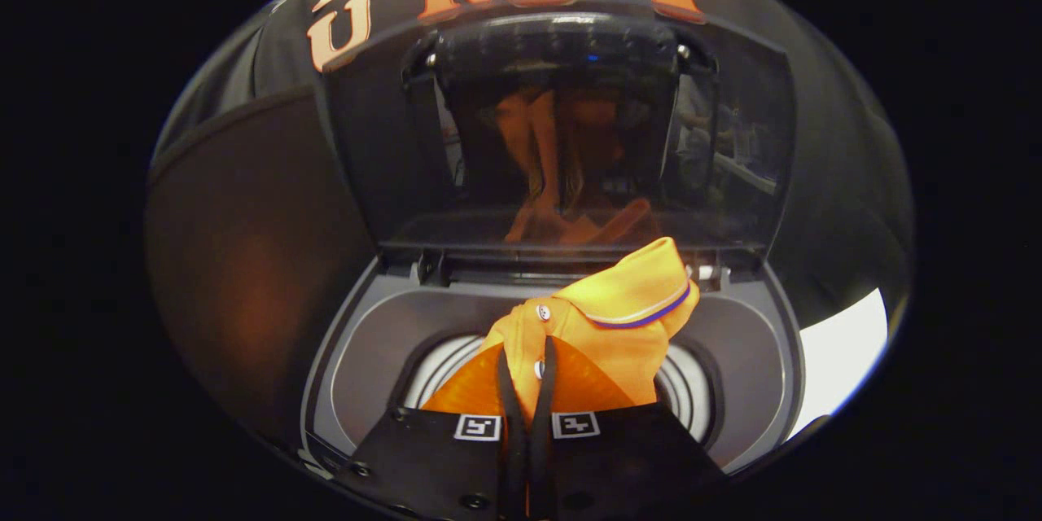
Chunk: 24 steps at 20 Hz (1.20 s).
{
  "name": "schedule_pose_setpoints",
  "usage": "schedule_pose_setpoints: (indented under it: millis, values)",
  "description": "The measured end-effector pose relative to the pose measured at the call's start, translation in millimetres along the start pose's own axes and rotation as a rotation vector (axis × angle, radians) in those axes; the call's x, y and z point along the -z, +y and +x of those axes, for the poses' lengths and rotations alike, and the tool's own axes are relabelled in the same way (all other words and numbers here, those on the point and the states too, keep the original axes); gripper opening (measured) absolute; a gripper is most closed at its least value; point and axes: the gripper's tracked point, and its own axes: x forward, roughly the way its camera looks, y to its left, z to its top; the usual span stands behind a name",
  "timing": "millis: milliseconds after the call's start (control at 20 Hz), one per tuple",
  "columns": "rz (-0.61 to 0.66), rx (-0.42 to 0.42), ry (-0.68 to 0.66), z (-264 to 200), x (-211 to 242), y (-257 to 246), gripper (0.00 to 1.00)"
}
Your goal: Put the clothes into the washing machine and then close the washing machine lid.
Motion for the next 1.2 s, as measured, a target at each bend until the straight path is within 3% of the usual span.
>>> schedule_pose_setpoints:
  millis: [250, 900, 1000, 1200]
  values:
    - [0.105, 0.048, 0.127, 18.2, 29.3, -16.1, 0.09]
    - [0.125, 0.089, 0.307, 33.4, 54.0, -23.5, 0.13]
    - [0.117, 0.091, 0.301, 34.5, 53.1, -23.2, 0.21]
    - [0.104, 0.105, 0.299, 33.4, 53.0, -24.8, 0.79]
